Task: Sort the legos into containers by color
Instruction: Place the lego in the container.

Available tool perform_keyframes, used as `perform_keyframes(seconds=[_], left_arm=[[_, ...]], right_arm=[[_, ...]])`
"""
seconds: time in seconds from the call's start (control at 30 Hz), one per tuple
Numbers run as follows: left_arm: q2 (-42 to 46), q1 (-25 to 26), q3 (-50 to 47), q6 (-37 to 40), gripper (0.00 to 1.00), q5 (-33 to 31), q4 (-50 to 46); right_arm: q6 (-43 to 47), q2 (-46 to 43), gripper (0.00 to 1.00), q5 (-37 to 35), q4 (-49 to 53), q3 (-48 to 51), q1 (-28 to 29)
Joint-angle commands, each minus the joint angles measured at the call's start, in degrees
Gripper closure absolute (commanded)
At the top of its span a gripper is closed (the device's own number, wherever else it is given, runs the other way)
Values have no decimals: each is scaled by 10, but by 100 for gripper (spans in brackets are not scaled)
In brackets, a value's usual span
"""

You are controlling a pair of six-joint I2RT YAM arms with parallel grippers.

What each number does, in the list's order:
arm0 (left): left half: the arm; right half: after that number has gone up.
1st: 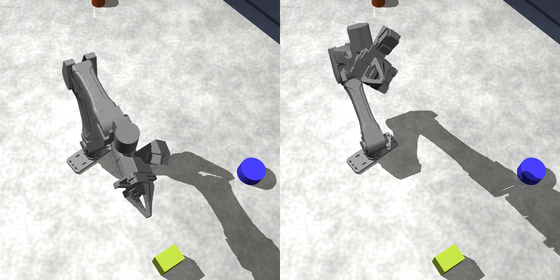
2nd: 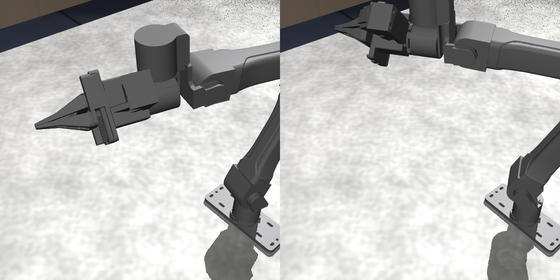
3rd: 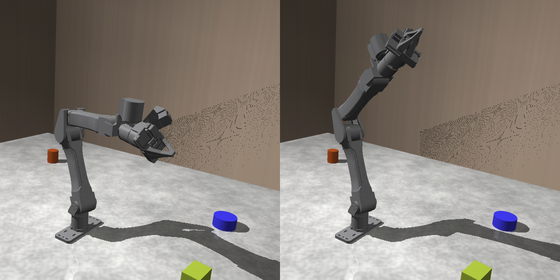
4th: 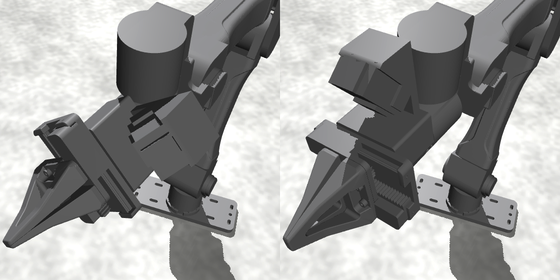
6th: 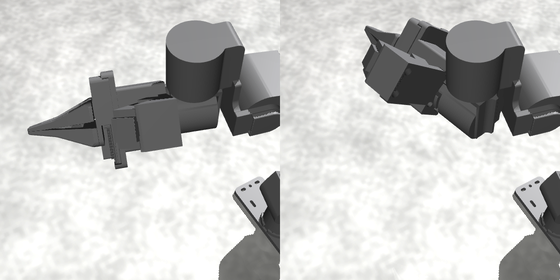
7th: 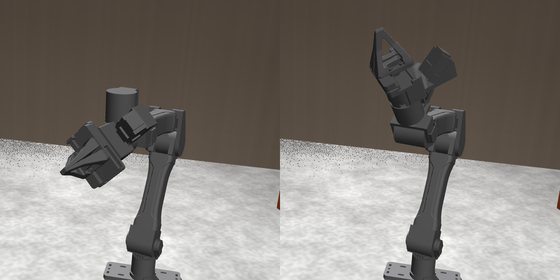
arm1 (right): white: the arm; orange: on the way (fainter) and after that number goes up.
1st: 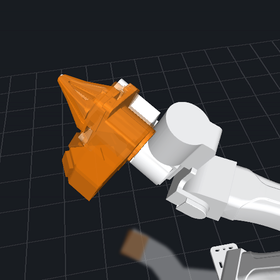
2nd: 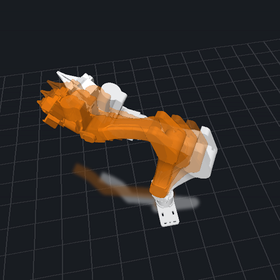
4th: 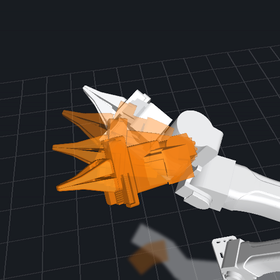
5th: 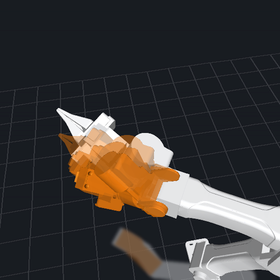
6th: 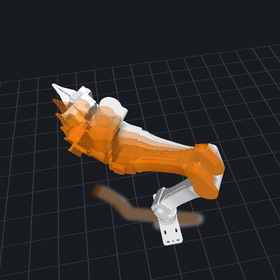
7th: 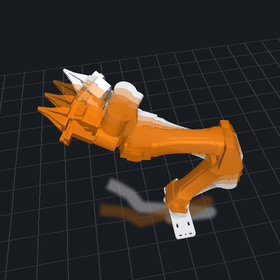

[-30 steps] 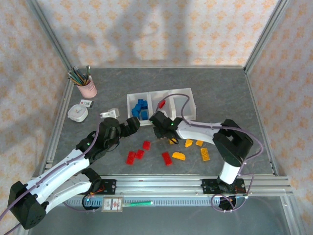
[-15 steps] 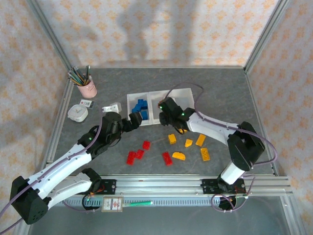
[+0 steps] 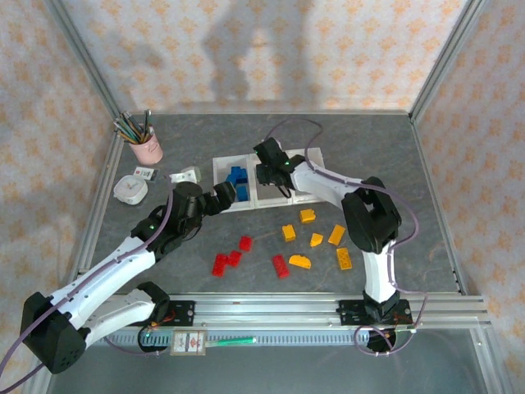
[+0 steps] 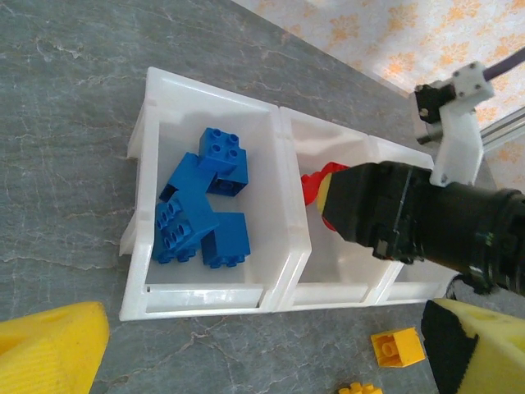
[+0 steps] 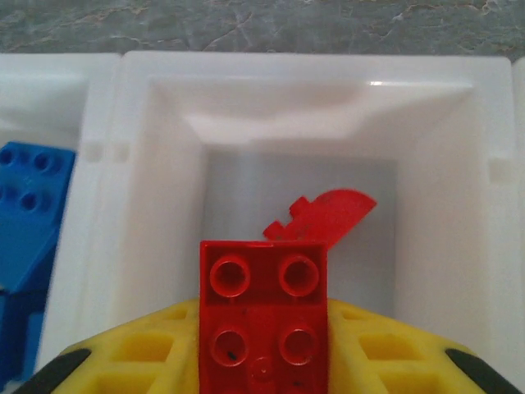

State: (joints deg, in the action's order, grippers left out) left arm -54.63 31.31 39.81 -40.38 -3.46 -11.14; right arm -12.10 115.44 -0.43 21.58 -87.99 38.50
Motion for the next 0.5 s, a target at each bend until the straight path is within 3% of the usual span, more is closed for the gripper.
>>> perform_keyframes(seconds=[0.0, 0.27, 0.47], left_arm=[[-4, -8, 20, 15, 1, -3, 12], [-2, -14, 23, 19, 1, 3, 9], [2, -15, 26, 17, 1, 10, -1]], right_arm=[[13, 29, 64, -14, 22, -47, -14], [24, 72, 53, -23, 53, -121, -16], [18, 29, 53, 0, 52, -103, -16]])
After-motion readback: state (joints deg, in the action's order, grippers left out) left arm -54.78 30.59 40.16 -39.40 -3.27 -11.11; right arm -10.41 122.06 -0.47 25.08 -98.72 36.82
